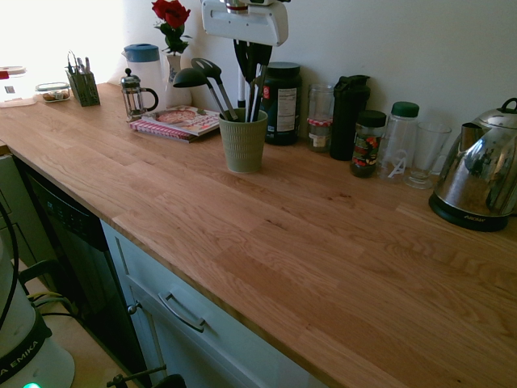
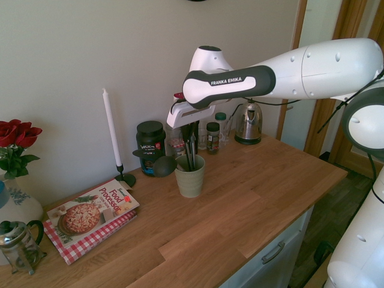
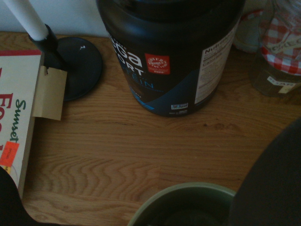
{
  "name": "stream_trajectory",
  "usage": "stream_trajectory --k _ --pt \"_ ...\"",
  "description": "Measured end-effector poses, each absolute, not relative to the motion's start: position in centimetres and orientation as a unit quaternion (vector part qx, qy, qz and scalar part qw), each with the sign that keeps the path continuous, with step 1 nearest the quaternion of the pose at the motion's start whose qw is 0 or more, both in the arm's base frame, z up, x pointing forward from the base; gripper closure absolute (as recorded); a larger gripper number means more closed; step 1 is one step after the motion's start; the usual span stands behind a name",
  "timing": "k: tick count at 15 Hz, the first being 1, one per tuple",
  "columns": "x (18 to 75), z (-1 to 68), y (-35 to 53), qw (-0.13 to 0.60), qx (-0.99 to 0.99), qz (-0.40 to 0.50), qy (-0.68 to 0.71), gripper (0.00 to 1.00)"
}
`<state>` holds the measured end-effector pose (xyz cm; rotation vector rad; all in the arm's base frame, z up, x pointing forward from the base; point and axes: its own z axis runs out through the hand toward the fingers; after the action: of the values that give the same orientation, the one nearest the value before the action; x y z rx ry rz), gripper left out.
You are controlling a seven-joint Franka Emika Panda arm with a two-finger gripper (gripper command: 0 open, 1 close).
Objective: Put the tongs back in the holder
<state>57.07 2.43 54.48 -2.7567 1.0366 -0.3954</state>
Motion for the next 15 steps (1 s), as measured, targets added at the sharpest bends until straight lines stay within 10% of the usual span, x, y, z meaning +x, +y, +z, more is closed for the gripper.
stream_trajectory --k 15 --pt "53.4 58.0 1.6 0.018 -0.921 -0.142 0.362 0.0"
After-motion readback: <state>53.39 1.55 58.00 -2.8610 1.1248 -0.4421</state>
